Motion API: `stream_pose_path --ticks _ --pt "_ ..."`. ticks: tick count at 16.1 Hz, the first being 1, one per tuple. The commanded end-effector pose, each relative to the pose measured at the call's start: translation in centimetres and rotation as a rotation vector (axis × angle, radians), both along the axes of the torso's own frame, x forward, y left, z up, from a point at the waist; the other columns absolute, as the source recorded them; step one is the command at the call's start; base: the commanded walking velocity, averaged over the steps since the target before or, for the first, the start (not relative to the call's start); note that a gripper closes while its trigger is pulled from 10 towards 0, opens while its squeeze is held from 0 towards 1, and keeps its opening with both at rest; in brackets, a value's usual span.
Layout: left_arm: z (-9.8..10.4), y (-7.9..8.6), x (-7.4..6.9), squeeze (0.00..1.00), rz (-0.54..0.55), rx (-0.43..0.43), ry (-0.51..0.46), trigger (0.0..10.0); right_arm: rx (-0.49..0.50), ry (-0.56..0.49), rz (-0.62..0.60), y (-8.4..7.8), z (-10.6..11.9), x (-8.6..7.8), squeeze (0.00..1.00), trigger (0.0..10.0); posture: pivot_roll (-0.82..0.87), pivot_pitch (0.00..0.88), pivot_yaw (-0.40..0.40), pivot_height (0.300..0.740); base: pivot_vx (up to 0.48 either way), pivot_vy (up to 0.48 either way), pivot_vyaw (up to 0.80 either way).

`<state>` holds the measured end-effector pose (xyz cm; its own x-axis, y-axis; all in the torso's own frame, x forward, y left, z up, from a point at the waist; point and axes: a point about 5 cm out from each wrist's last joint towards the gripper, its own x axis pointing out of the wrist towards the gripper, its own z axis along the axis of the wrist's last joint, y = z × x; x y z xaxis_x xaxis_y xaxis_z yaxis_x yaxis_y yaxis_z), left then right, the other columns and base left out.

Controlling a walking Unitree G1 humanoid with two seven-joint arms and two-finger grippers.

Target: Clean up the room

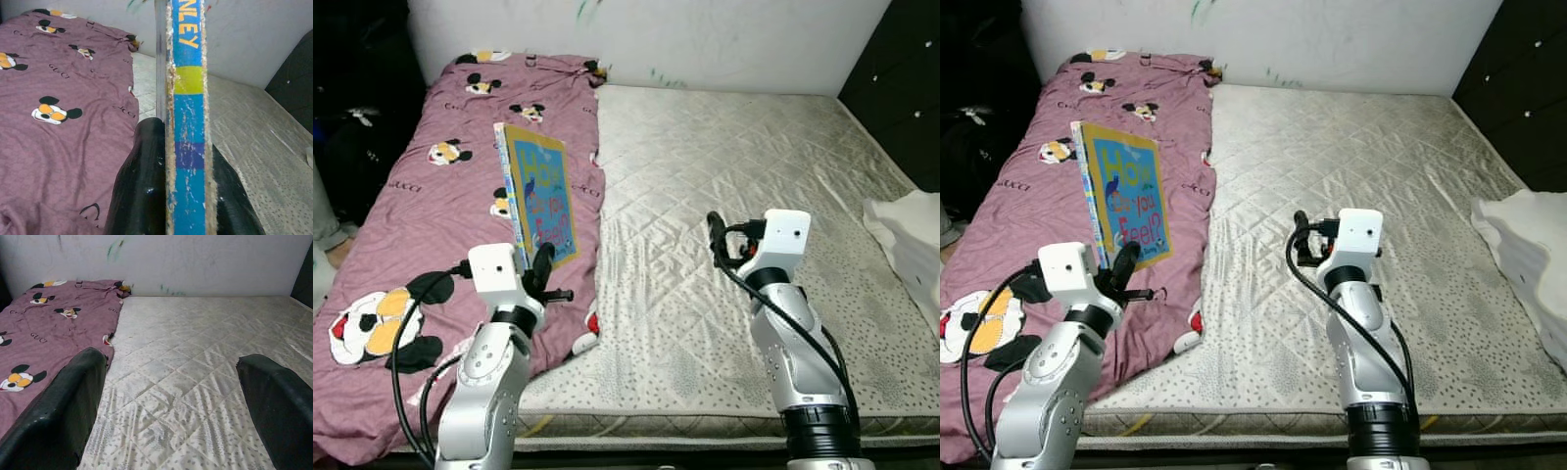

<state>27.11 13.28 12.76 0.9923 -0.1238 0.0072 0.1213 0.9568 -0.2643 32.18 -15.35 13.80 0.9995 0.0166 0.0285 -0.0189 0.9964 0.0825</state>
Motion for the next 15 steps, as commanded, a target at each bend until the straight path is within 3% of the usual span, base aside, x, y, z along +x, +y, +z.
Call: stream_pose_path --ticks 1,4,9,15 --pt "0.60 -0.27 0.23 0.00 -0.003 -0.015 -0.033 10.0 -0.001 0.003 -0.018 -0.32 -0.08 0.04 0.00 10.0 -0.05 0.060 -0.036 0.740 0.000 0.000 0.00" --pt "0.60 -0.30 0.23 0.00 -0.002 -0.014 -0.031 10.0 -0.002 0.007 -0.022 -0.37 -0.18 -0.02 0.00 10.0 -0.05 0.060 -0.036 0.740 0.000 0.000 0.00" --pt "0.62 -0.48 0.16 0.00 -0.008 -0.009 -0.034 10.0 -0.004 0.005 -0.025 -0.46 -0.15 -0.15 0.00 10.0 -0.06 0.067 -0.037 0.740 0.000 -0.164 -0.73" --pt "0.49 -0.49 0.03 0.00 -0.007 -0.009 -0.027 10.0 -0.008 0.008 -0.024 -0.47 -0.25 -0.22 0.00 10.0 -0.06 0.076 -0.036 0.740 0.000 -0.269 0.00"
